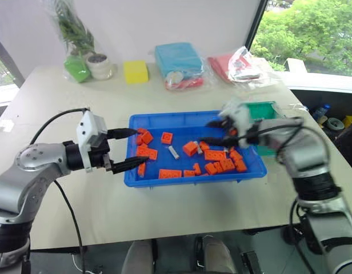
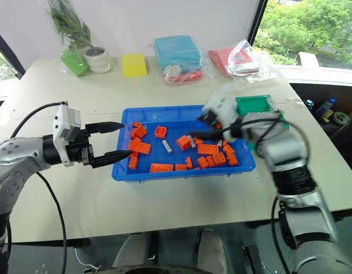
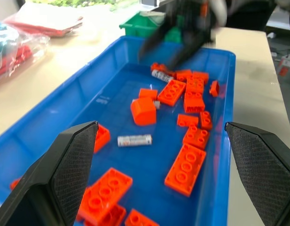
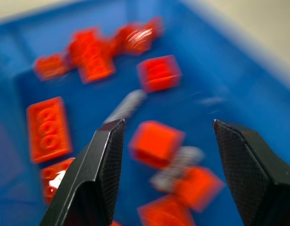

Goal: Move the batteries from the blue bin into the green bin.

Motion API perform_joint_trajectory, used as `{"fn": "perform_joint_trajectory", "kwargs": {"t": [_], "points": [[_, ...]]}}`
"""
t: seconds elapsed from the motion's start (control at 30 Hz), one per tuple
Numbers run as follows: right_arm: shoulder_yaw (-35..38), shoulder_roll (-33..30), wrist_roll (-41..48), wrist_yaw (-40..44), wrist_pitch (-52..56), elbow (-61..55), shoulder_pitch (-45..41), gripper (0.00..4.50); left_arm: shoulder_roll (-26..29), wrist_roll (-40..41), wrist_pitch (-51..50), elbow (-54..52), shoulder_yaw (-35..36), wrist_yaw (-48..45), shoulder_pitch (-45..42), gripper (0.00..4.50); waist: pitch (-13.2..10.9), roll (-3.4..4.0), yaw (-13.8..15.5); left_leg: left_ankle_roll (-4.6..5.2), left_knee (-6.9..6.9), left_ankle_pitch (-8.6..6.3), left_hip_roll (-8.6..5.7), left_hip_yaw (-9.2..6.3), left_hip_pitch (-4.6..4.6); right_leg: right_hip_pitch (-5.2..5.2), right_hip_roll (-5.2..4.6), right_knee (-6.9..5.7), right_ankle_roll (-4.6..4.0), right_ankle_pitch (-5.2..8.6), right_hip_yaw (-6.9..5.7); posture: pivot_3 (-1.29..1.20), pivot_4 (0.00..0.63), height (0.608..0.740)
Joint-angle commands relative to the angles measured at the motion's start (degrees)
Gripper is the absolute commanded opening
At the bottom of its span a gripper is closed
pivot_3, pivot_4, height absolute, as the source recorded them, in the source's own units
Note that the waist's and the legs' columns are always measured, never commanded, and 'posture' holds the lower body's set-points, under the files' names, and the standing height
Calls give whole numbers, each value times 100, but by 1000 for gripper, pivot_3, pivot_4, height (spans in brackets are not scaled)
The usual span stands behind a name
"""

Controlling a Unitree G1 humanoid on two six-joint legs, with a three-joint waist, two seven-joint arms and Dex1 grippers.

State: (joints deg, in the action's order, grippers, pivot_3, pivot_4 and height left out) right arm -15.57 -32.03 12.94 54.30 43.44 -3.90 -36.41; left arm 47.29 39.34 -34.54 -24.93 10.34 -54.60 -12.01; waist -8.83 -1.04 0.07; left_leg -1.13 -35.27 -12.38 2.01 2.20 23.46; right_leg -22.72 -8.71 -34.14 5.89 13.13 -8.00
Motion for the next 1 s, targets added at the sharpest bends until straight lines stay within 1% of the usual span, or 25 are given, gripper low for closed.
{"fn": "perform_joint_trajectory", "kwargs": {"t": [0.03, 0.23, 0.43, 0.53, 0.57, 0.63, 0.67, 0.7, 0.77, 0.87, 0.93, 1.0], "points": [[-146, 365, -143, -289, -84, 213, -155, 3021, 88, 53, -12, -227, 231, 100, 31, 4500, 1, -3, 50, 0, -2, 0, -1, 1, 0, 1, 0, 2, 0, -1, 0, 0, 150, 683], [-577, 967, -527, -590, -403, 851, -334, 3021, 81, 83, -74, -376, 321, 235, 196, 4500, 3, -5, 65, -1, -10, -1, 1, -2, -1, 1, 3, 0, -11, 2, 0, 0, 150, 683], [-769, 1049, -887, -668, -682, 1400, -431, 3021, 45, 144, -146, -494, 360, 353, 229, 4500, 3, -6, 66, -1, -8, 0, 0, -1, -1, 1, 4, -2, -7, -1, -1, 0, 150, 683], [-866, 1062, -1018, -630, -847, 1498, -429, 2244, 46, 154, -139, -479, 385, 376, 227, 4500, 3, -5, 62, -1, -8, 0, 2, -2, -2, 1, 6, -4, -6, -1, -1, 0, 150, 683], [-848, 1088, -1001, -601, -870, 1480, -418, 1765, 51, 158, -132, -463, 390, 381, 214, 4500, 3, -5, 60, -1, -7, 0, 2, -2, -3, 0, 6, -4, -6, -1, 0, 0, 150, 683], [-787, 1130, -958, -571, -865, 1396, -403, 655, 61, 166, -125, -427, 393, 385, 179, 4500, 3, -5, 59, -1, -7, 0, 2, -2, -3, 1, 6, -4, -6, -1, 0, 0, 150, 683], [-724, 1150, -932, -595, -861, 1343, -406, 211, 65, 168, -120, -414, 392, 380, 171, 4500, 3, -5, 60, -1, -7, 0, 2, -1, -3, 1, 5, -4, -6, -1, -1, 0, 150, 683], [-662, 1163, -905, -625, -833, 1285, -409, 62, 68, 168, -112, -407, 390, 371, 170, 4500, 3, -5, 62, -1, -7, 0, 2, -1, -3, 1, 5, -4, -6, -1, -1, 0, 150, 683], [-431, 1138, -746, -632, -760, 1036, -408, 73, 70, 147, -83, -361, 357, 338, 147, 4500, 2, -4, 67, -1, -7, -1, 2, -1, -2, 0, 5, -4, -7, 0, -1, 0, 150, 683], [325, 947, -306, -745, -60, 554, -496, 73, 57, 101, -37, -268, 286, 285, 81, 4500, 1, -3, 73, -1, -7, -1, 1, -2, 0, 0, 5, -3, -7, 0, -1, 0, 150, 683], [990, 625, -160, -982, 309, 371, -569, 73, 47, 92, -11, -227, 259, 248, 69, 4500, 1, -3, 84, -1, -7, -1, 1, -2, 0, 0, 4, -2, -6, -1, -1, 0, 150, 683], [1622, 117, -150, -1207, 515, 341, -537, 73, 25, 67, 22, -181, 221, 205, 84, 4500, 0, -1, 141, -3, -9, -1, -2, -3, 1, 2, 2, 2, -11, 2, -1, 0, 150, 683]]}}
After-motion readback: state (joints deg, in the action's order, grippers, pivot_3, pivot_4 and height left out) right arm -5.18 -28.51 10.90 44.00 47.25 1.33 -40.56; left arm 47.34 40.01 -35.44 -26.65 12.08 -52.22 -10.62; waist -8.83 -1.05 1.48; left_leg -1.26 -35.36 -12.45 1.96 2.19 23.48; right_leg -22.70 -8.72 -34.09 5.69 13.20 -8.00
